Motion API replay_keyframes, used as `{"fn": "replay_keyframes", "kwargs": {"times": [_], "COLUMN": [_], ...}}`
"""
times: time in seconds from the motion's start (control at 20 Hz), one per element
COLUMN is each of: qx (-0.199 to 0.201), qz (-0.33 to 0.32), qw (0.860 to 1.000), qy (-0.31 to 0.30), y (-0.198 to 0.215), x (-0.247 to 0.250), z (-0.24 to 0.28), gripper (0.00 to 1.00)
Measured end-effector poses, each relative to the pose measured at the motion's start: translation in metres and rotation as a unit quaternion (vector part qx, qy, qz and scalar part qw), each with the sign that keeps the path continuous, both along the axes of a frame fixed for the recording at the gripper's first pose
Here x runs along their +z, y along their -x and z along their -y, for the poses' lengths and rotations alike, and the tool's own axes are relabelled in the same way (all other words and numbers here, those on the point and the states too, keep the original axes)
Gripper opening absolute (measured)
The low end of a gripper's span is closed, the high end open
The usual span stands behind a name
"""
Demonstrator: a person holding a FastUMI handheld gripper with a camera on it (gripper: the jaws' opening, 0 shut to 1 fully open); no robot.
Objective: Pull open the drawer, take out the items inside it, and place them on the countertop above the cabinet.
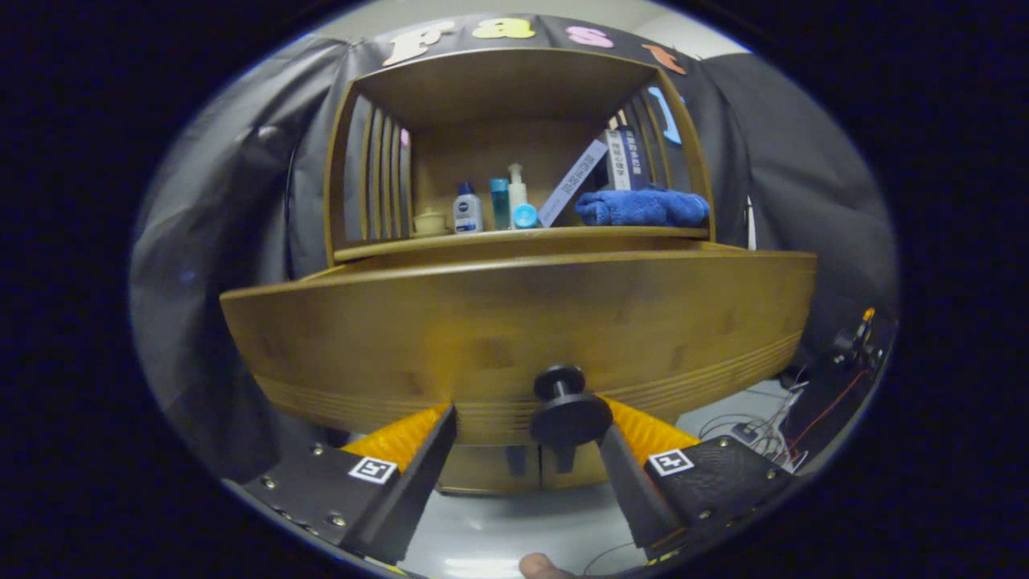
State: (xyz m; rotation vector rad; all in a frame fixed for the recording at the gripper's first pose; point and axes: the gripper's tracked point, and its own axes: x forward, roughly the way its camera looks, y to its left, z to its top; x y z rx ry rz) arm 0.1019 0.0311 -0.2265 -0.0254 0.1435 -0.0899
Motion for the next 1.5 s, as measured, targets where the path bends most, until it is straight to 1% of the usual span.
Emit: {"fn": "replay_keyframes", "kwargs": {"times": [0.15, 0.3, 0.55, 0.7, 0.75, 0.8, 0.85, 0.9, 1.15, 1.5], "qx": [0.007, 0.009, 0.007, 0.006, 0.007, 0.008, 0.008, 0.009, 0.014, 0.01], "qz": [0.0, 0.003, 0.008, 0.023, 0.038, 0.026, 0.039, 0.033, 0.047, 0.064], "qw": [1.0, 1.0, 1.0, 1.0, 0.999, 1.0, 0.999, 0.999, 0.999, 0.997], "qy": [-0.018, -0.01, -0.003, -0.003, -0.007, -0.007, -0.008, -0.006, -0.001, 0.037], "y": [-0.001, -0.009, -0.037, -0.05, -0.056, -0.061, -0.068, -0.077, -0.111, -0.154], "x": [0.004, 0.002, 0.007, 0.013, 0.019, 0.014, 0.019, 0.016, 0.02, 0.022], "z": [0.0, 0.002, 0.002, 0.002, 0.001, 0.0, 0.001, 0.001, 0.004, 0.007], "gripper": [0.99, 0.99, 0.99, 0.99, 0.99, 0.99, 0.98, 0.98, 0.99, 0.99]}}
